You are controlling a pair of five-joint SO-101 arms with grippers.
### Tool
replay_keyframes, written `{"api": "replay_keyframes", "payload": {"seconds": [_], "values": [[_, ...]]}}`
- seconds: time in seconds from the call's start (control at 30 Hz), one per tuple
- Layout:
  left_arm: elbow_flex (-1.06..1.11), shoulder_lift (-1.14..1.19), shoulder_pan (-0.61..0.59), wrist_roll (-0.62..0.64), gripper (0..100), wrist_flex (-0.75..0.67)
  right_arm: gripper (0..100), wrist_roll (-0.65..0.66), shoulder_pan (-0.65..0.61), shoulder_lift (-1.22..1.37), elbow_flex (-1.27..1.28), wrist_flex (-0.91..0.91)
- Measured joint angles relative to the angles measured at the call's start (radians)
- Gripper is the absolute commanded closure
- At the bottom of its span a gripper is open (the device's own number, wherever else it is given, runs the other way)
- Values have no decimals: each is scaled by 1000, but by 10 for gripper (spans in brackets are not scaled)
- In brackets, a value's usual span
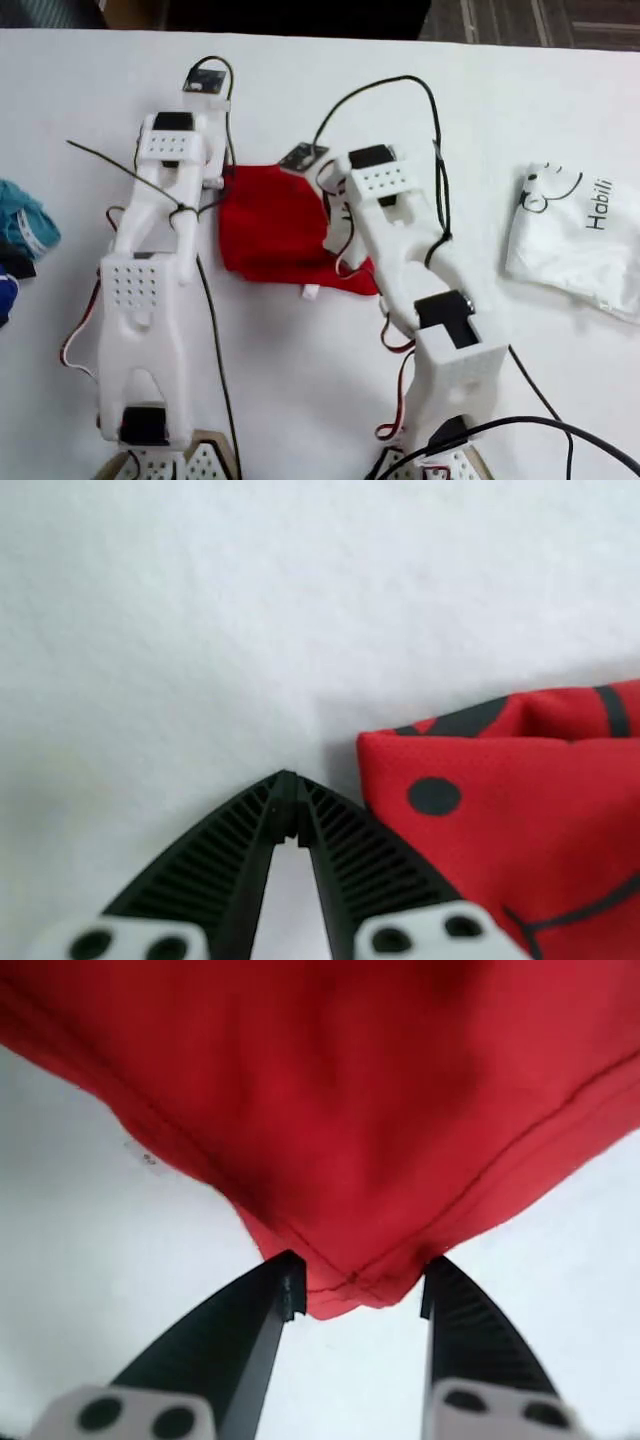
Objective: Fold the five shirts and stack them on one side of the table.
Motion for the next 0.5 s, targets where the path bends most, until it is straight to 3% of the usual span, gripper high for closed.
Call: {"api": "replay_keyframes", "payload": {"seconds": [0.07, 0.2, 0.5], "values": [[0, 0, 0, 0, 975, 0, 830, 0, 6, 0, 2, -21], [0, 0, 0, 0, 975, 0, 980, 2, 40, 0, 2, -57], [0, 0, 0, 0, 975, 0, 978, 2, 72, -3, 2, -60]]}}
